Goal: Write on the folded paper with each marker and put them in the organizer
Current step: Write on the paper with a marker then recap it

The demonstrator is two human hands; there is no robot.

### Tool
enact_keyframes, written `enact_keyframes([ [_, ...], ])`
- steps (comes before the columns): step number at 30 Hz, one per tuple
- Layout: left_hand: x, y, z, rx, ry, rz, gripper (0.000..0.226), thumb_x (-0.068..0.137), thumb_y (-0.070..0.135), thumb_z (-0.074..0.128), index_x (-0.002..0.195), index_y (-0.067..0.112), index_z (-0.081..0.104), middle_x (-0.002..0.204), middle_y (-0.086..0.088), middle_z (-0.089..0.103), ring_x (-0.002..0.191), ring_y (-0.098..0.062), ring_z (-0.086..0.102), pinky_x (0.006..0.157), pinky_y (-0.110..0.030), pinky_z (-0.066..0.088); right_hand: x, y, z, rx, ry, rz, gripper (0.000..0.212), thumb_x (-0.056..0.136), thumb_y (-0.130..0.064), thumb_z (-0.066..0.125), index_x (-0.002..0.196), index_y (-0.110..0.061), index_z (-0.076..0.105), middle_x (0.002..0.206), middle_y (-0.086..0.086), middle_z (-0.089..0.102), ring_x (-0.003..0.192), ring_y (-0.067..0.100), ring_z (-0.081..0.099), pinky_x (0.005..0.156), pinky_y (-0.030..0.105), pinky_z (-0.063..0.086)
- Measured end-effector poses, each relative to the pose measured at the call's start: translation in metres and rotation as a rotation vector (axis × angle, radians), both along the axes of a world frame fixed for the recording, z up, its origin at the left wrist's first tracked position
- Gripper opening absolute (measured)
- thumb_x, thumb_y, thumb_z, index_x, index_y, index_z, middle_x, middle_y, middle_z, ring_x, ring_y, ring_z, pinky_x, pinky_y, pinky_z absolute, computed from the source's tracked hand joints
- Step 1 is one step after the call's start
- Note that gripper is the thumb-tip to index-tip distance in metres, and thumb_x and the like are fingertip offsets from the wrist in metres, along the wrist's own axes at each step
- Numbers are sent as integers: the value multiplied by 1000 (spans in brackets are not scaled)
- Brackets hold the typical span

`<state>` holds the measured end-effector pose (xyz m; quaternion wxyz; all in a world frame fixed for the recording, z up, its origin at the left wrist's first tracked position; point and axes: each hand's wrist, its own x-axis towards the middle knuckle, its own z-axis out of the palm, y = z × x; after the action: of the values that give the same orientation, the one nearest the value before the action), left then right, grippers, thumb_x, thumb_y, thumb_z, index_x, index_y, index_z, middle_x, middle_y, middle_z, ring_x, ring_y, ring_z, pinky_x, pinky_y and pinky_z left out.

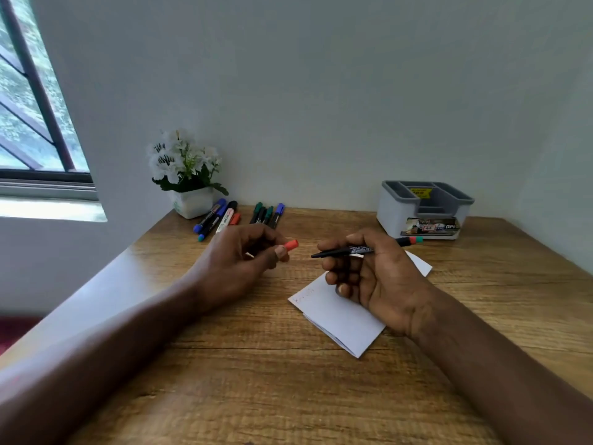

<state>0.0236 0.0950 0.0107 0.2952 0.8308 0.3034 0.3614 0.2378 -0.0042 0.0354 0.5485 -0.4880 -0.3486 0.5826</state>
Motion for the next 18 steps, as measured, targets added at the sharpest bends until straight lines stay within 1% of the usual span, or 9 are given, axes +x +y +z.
enact_keyframes([
  [2, 0, -2, 0, -24, 5, -47, 12, 94, 28, 69, 106, 30, 73, 96, 10, 74, 91, -12, 71, 79, -35, 58, 0, -1, 0, -2, 17, -2, 37, 96, -23, 46, 104, -1, 75, 74, 11, 72, 58, 17, 65, 49, 24, 50],
  [4, -1, -1, 1, -29, 18, -63, 13, 93, 27, 70, 106, 31, 73, 98, 11, 74, 94, -12, 70, 79, -36, 58, 0, -1, 0, -1, 38, -12, 32, 95, -20, 48, 100, -3, 74, 73, 12, 73, 57, 17, 65, 49, 24, 51],
  [8, -1, -1, 1, -32, 28, -102, 12, 93, 29, 70, 104, 33, 73, 98, 12, 73, 93, -11, 68, 72, -26, 52, 0, -2, 0, 13, 47, -18, 26, 93, -18, 51, 92, -3, 72, 74, 13, 74, 55, 18, 65, 47, 24, 52],
  [14, -1, -4, 3, -22, 38, -142, 11, 94, 31, 70, 104, 34, 73, 99, 10, 73, 93, -13, 67, 70, -25, 50, -3, -3, -1, 31, -5, -10, 23, 95, -17, 54, 84, -7, 71, 79, 17, 76, 56, 19, 66, 48, 25, 53],
  [17, -1, -5, 3, -2, 36, -156, 11, 94, 30, 70, 104, 34, 73, 97, 10, 73, 91, -13, 67, 68, -23, 50, -4, -4, -2, 60, -46, 6, 28, 96, -17, 59, 76, -9, 77, 85, 19, 78, 60, 19, 69, 52, 25, 55],
  [18, -1, -5, 3, -1, 32, -156, 12, 94, 29, 70, 105, 33, 73, 97, 9, 73, 91, -13, 67, 69, -24, 50, -5, -4, -3, 71, -56, 11, 26, 95, -18, 63, 77, -9, 78, 87, 19, 78, 61, 19, 70, 53, 25, 55],
])
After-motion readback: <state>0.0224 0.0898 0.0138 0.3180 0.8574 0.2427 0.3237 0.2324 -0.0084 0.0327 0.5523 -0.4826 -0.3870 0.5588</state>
